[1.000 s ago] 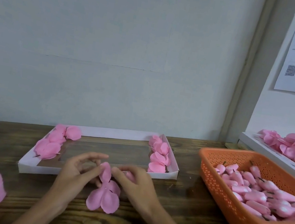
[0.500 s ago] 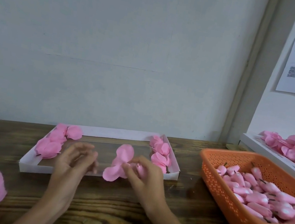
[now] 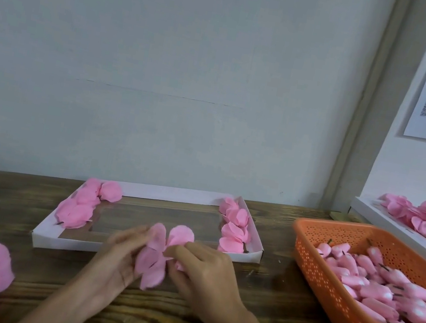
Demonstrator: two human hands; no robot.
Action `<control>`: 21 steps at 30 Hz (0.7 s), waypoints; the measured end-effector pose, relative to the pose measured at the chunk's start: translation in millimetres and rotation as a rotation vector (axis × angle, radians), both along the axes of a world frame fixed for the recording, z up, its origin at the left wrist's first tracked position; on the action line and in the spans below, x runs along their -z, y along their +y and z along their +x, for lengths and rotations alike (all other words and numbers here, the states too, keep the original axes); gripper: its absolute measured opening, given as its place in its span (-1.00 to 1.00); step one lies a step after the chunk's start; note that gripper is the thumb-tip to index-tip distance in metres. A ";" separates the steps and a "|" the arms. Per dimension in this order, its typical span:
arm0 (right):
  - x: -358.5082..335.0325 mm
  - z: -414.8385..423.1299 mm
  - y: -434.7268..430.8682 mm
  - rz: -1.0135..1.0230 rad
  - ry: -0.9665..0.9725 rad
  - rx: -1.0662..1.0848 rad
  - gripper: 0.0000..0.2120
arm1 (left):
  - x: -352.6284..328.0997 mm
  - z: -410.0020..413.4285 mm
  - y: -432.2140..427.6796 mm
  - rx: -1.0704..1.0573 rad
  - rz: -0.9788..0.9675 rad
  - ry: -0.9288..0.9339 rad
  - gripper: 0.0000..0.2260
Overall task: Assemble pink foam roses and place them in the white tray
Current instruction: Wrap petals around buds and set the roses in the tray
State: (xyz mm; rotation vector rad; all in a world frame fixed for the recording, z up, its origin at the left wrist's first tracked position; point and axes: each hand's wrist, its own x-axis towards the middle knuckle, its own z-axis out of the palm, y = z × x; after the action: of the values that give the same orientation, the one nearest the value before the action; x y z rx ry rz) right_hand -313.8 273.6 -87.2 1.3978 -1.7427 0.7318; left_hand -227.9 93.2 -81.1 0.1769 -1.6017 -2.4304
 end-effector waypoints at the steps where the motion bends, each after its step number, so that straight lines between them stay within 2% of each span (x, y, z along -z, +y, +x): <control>1: 0.2 -0.6 0.4 0.001 -0.025 0.001 -0.94 | 1.5 -0.7 -1.8 -0.026 -0.029 0.001 -0.73; 6: -0.4 -3.8 4.8 0.051 -0.207 0.007 -0.90 | 7.5 -5.8 -5.0 -0.096 -0.024 -0.004 -0.52; 10: 0.3 -3.0 4.7 0.112 -0.261 -0.044 -0.85 | 10.2 -5.9 -4.8 -0.100 -0.063 -0.003 -0.37; 14: 4.7 -7.1 2.4 0.027 -0.446 0.025 -0.86 | 12.1 -6.2 -6.3 -0.142 -0.089 0.010 -0.43; 18: 2.7 -12.1 1.6 -0.147 -0.832 0.045 -0.76 | 12.0 -7.5 -10.0 -0.251 -0.072 0.108 -0.63; 20: 0.0 -10.9 0.9 -0.209 -1.014 0.006 -0.92 | 10.2 -7.8 -12.1 -0.273 -0.064 0.135 -0.69; 21: -1.9 -9.0 0.2 -0.202 -1.109 -0.013 -0.90 | 9.8 -7.8 -13.4 -0.278 -0.058 0.142 -0.71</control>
State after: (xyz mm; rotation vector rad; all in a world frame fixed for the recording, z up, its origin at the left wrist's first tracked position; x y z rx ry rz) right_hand -322.8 273.8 -85.2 0.8705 -2.3313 1.8625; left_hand -235.7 79.8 -90.9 0.1980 -1.4763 -2.1349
